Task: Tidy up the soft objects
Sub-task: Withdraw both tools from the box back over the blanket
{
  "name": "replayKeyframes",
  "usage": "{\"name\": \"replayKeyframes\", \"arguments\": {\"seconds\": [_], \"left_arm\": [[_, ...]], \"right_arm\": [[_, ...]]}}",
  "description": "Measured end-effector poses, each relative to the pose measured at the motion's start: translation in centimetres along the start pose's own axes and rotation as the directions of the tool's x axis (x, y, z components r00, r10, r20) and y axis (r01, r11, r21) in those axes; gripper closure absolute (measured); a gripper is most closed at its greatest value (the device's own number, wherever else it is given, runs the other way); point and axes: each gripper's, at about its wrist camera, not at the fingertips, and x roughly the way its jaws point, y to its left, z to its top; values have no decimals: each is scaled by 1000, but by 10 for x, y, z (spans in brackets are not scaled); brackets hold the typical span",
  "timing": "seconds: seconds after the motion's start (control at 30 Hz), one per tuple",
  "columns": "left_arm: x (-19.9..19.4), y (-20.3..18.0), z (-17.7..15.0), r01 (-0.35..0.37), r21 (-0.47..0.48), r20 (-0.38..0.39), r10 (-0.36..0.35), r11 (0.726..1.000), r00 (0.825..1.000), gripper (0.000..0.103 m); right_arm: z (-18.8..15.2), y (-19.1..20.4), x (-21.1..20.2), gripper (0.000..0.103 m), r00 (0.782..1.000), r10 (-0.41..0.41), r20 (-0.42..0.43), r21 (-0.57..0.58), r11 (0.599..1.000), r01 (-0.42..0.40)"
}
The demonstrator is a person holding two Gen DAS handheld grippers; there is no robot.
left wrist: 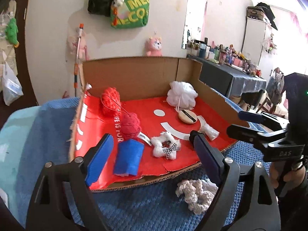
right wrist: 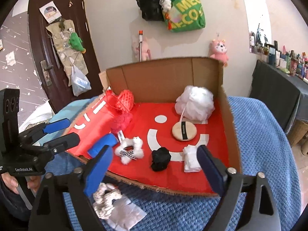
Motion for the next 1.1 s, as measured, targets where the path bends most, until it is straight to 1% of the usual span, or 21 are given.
{"name": "replayKeyframes", "arguments": {"seconds": [0.03,0.07,0.1,0.3,0.43,0.6,0.7,0.8,0.93,1.1], "left_arm": [[-5,0,-1,-10,0,7,10,1000,1000,11],[-12,-1,-2,-26,-1,19,26,1000,999,7],[-20,-3,-3,-41,-2,41,41,999,998,6],[-54,-9,-12,-72,-10,120,72,997,990,5],[-70,-14,-23,-85,-22,146,87,996,985,5],[-84,-23,-42,-132,-18,180,133,991,975,4],[-89,-27,-55,-165,-19,191,166,986,967,4],[-89,-28,-71,-172,-30,184,175,985,967,4],[-81,-29,-90,-168,-31,141,171,985,975,4],[-68,-29,-109,-163,-38,80,165,986,983,4]], "right_arm": [[0,2,-6,5,1000,-3,11,0,1000,3],[-2,2,-11,2,1000,-6,20,0,1000,6],[-2,4,-17,0,999,-13,32,-1,1000,13],[-10,18,-53,0,993,-61,97,-17,998,63],[-21,27,-70,0,987,-101,129,-24,994,105],[-42,35,-87,0,976,-136,168,-19,990,141],[-56,38,-92,0,972,-160,173,-14,986,164],[-72,41,-92,0,968,-179,176,-17,983,185],[-93,43,-86,0,964,-211,165,-17,976,216],[-114,40,-74,0,972,-207,114,7,978,208]]}}
